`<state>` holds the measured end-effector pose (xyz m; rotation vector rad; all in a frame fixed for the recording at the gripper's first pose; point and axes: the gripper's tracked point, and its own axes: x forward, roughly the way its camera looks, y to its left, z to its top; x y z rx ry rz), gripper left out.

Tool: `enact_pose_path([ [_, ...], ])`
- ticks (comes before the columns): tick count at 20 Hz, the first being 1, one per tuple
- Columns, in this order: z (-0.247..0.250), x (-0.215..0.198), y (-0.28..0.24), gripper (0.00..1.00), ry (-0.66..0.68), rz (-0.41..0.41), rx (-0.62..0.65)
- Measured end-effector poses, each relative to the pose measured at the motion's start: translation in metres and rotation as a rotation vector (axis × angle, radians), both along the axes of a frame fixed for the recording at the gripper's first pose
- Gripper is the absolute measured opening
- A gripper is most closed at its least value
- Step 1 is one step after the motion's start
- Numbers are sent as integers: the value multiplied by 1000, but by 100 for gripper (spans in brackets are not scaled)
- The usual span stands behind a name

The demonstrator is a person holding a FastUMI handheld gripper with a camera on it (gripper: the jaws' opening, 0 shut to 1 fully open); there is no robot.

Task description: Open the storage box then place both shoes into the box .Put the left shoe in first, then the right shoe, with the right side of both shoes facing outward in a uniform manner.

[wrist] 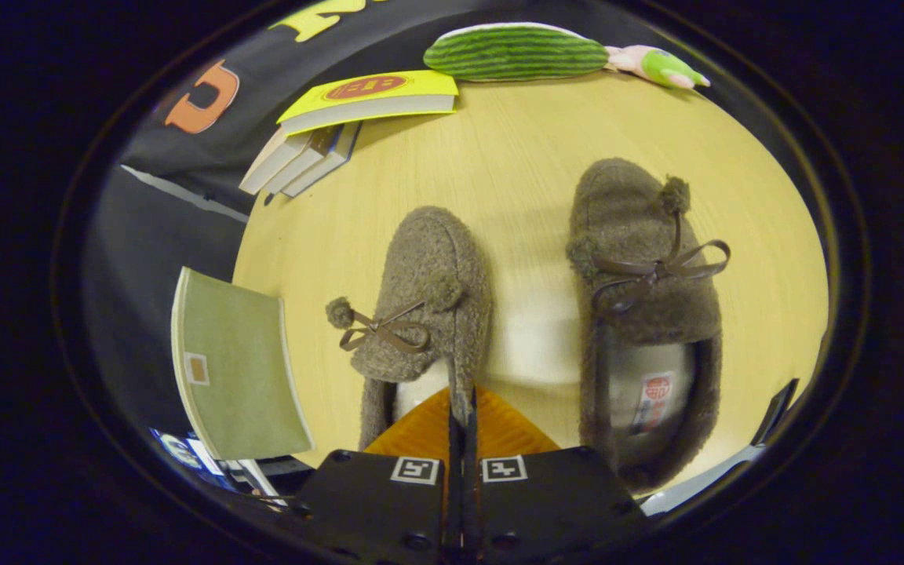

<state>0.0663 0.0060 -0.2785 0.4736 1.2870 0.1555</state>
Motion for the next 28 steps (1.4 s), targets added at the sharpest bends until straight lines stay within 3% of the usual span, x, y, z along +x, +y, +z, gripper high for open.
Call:
enact_pose_path([
  [5,45,-9,3,6,-45,-52,51],
  [10,133,-11,51,6,-206,-90,143],
  [12,163,-17,80,6,-245,-65,171],
  [15,202,-23,125,6,-315,49,148],
  [20,252,-30,213,6,-373,114,212],
  [24,259,-39,287,6,-347,149,284],
  [28,232,-45,336,6,-291,152,279],
])
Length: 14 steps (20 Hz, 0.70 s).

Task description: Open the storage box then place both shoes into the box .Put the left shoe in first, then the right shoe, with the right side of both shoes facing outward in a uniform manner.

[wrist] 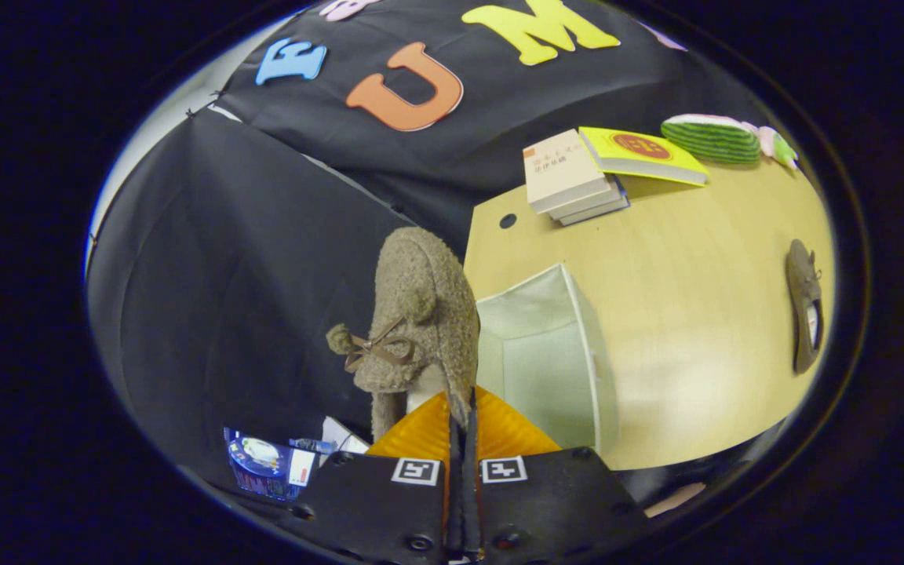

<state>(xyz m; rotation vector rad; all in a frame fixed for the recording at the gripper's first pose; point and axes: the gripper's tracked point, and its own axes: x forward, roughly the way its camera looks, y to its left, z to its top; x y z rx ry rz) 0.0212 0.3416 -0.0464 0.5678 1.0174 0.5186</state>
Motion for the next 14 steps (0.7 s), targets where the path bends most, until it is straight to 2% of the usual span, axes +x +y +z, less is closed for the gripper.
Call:
enact_pose_path([
  [7,-81,-7,47,6,150,34,-70],
  [11,-91,10,47,6,148,-37,-46],
  [14,-100,13,34,7,146,-79,-79],
])
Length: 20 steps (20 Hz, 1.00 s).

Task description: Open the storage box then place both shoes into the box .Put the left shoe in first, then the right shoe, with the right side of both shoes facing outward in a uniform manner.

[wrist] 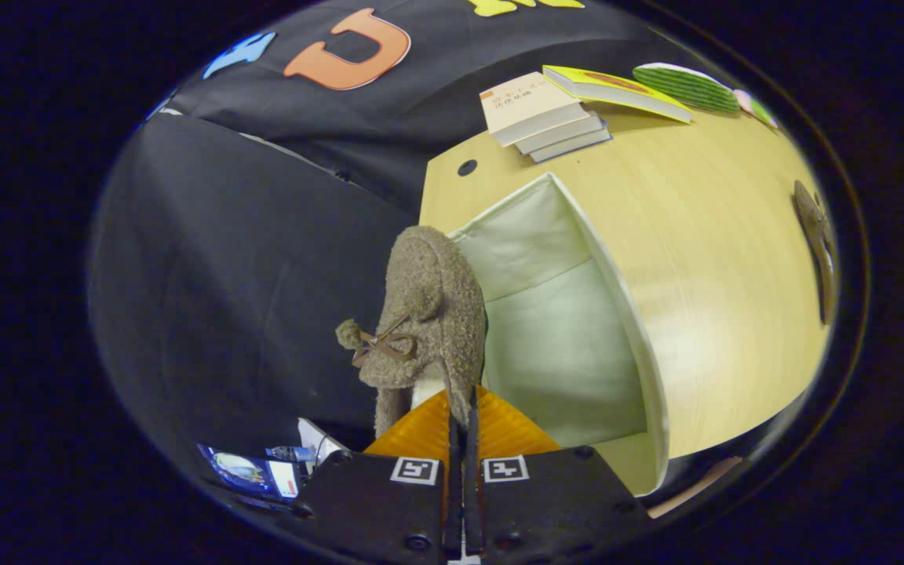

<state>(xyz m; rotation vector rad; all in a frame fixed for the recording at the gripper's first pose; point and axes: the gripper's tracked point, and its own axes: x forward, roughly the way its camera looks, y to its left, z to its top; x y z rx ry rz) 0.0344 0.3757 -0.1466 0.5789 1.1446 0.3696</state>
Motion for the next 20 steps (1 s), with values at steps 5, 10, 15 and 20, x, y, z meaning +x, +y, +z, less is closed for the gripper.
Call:
enact_pose_path([
  [5,-6,-3,2,11,35,-19,29],
  [10,9,-9,17,26,12,46,102],
  [15,34,-17,4,68,-122,103,82],
  [20,58,-16,-45,85,-281,117,-42],
])
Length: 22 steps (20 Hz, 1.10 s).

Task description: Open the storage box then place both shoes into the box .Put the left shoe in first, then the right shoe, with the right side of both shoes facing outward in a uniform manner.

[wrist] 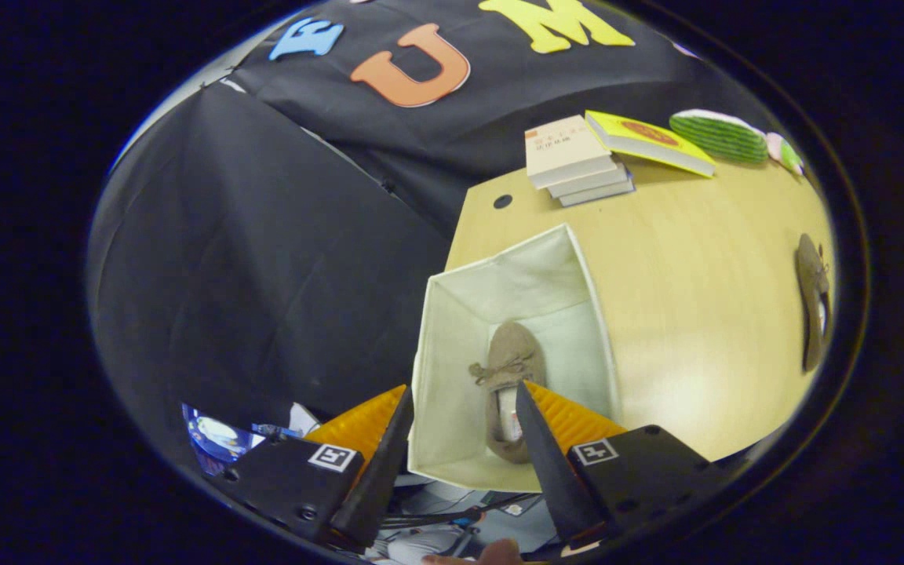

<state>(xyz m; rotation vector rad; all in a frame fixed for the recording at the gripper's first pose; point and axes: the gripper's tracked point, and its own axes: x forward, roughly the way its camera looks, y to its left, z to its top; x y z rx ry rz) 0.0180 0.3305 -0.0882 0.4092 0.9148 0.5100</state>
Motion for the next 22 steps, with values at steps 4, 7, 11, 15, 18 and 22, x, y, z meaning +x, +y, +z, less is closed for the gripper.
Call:
enact_pose_path([
  [4,26,8,-81,87,-163,-32,-143],
  [7,34,14,-149,89,-228,-104,-212],
  [11,25,8,-236,89,-249,-139,-335],
  [15,10,10,-328,90,-220,-190,-520],
  [18,-15,8,-375,90,-150,-202,-589],
  [22,-52,8,-408,90,-34,-184,-588],
])
